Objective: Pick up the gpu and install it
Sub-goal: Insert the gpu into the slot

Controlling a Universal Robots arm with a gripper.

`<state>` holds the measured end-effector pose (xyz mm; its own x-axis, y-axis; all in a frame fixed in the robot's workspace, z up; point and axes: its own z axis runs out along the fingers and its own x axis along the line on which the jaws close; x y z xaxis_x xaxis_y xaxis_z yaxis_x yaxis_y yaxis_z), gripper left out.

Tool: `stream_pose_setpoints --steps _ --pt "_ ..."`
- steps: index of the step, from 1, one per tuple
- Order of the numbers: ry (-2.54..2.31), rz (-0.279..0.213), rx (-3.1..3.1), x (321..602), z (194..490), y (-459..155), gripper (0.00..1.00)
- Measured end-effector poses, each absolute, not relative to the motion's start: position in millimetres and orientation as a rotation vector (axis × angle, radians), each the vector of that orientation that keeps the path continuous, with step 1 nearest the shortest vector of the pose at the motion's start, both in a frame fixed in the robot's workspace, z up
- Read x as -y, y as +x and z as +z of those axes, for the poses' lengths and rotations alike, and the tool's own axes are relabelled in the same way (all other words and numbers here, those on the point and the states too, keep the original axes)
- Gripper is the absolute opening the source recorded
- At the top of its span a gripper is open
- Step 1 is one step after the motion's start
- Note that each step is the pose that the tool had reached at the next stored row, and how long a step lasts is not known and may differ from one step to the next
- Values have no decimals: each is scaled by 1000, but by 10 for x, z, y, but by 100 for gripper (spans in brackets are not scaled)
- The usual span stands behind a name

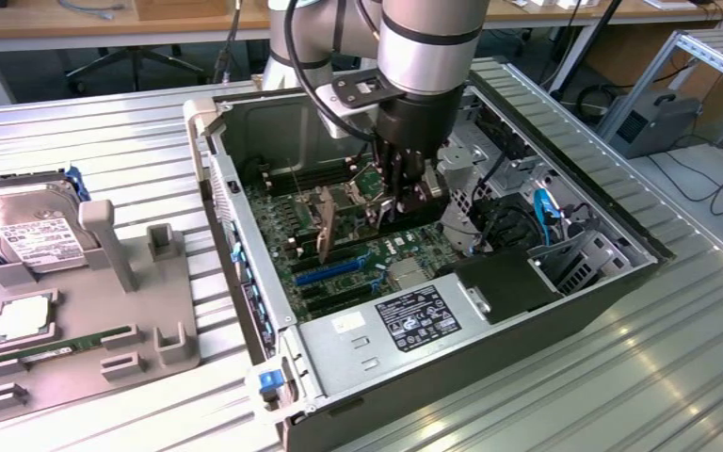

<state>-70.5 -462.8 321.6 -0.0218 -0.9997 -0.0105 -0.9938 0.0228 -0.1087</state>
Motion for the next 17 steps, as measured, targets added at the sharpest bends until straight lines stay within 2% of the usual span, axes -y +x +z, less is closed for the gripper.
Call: stream_pose_setpoints --steps 17 --pt "-2137 -108 -2185 4644 3156 -705 27"
